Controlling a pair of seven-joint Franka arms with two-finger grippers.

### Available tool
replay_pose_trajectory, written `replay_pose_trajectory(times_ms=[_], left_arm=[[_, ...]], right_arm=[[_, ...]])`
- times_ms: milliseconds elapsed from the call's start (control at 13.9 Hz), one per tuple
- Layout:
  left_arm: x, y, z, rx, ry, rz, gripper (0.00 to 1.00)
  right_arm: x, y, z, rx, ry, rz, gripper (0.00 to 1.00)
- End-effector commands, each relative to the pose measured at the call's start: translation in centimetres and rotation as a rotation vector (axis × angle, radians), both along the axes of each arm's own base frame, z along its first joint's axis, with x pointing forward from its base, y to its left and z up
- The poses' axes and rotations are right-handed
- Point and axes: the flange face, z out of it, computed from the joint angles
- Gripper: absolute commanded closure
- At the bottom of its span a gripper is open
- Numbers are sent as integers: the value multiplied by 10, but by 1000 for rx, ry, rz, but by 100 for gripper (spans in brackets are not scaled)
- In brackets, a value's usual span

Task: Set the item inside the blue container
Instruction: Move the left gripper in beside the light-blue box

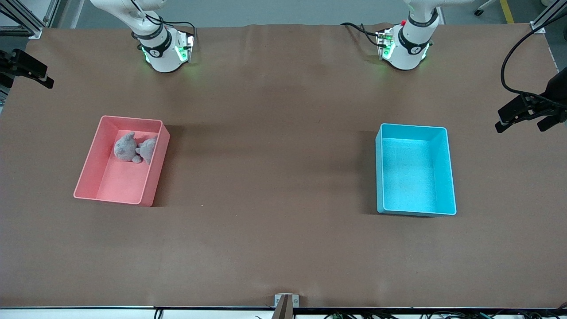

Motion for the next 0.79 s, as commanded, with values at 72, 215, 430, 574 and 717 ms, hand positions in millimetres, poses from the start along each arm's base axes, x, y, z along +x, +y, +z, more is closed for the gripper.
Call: replay_pose_trajectory(times_ms=[72, 215, 430, 574, 717], left_arm=[[-1, -3, -1, -8, 15, -12, 0], [0, -11, -4, -9, 21, -23, 0], [6, -16, -17, -4, 46, -32, 0], [14, -16, -33, -4, 73, -35, 0], [18, -18, -43, -6, 90, -41, 0]], right_arm=[[-6, 3, 4, -9, 0, -11, 0], [-6, 2, 4, -9, 0, -13, 0], [-6, 2, 4, -7, -2, 21, 0], [-6, 1, 4, -8, -2, 21, 0], [-6, 2, 3, -8, 0, 19, 0]])
